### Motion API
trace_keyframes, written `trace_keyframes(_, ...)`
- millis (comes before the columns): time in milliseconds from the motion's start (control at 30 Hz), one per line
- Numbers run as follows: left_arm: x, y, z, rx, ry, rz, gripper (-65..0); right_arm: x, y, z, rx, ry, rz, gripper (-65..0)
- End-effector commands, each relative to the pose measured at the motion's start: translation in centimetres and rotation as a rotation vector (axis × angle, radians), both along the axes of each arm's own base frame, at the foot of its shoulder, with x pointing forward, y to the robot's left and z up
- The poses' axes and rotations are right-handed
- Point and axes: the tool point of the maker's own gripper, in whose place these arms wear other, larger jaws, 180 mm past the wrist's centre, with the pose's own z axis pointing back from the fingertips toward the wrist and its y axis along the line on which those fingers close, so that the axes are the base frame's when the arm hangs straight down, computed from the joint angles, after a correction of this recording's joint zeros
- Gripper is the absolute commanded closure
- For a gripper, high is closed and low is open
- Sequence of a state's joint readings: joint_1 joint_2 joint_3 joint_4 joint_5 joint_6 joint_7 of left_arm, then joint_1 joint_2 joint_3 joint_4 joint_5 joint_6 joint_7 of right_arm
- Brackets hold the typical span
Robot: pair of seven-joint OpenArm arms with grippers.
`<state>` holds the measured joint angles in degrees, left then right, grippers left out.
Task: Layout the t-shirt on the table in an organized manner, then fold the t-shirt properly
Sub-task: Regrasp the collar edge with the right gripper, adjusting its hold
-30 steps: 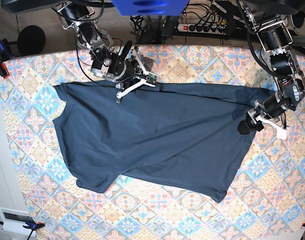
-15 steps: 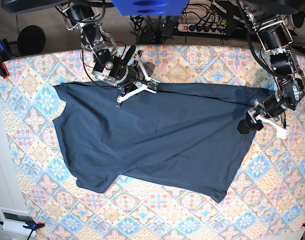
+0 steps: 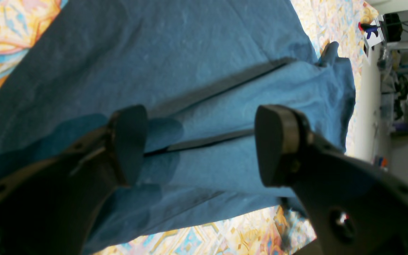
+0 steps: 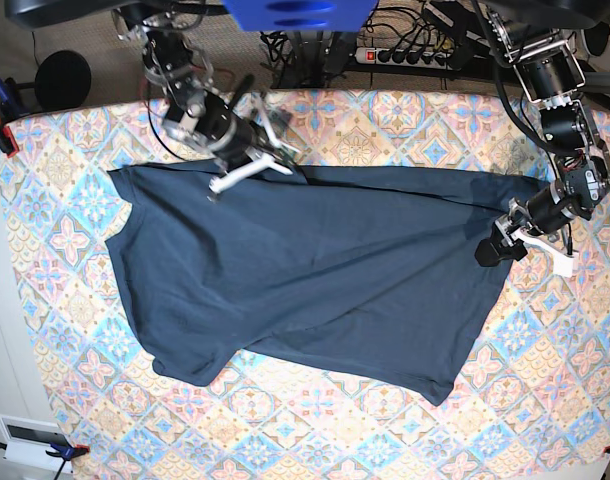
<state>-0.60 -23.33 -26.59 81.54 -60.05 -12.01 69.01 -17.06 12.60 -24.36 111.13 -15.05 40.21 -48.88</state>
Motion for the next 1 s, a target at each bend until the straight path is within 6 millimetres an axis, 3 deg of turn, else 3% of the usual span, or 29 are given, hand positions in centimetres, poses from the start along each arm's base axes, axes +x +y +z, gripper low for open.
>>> trace_keyframes(0,0.9,0.6,1.7,0.009,-0.056,0.003,-46.6,0.2,0.0,0.8,0.036,-0.02,-0.013,-0.2)
trace_keyframes(233,0.9,0.8,1.8,0.014,-0.058,0.006,-46.6,-3.1,-5.7,-1.0,-0.029,0.047,-0.084,-0.2)
trace_keyframes(467,1.1,0.9,2.1,0.016,-0.064,0.009,-46.6,-5.2,-12.3,-1.2,-0.086,0.064,-0.212,-0.2)
trace_keyframes(567,1.1,0.9,2.1,0.016,-0.064,0.009,-46.6,-5.6,-13.7,-0.9,-0.071,0.063,-0.255,-0.2)
trace_keyframes(733,1.1,0.6,2.0,0.009,-0.064,0.004,-46.6,-6.1,-12.2,-0.8,-0.009,0.075,-0.242,-0.4)
trace_keyframes(800,0.9,0.5,1.7,0.008,-0.057,0.004,-46.6,-6.1,-10.1,-0.8,0.024,0.077,-0.195,-1.7)
trace_keyframes(967,0.9,0.6,1.8,0.012,-0.057,0.004,-46.6,-4.9,-5.5,-0.3,0.088,0.058,-0.081,-11.8)
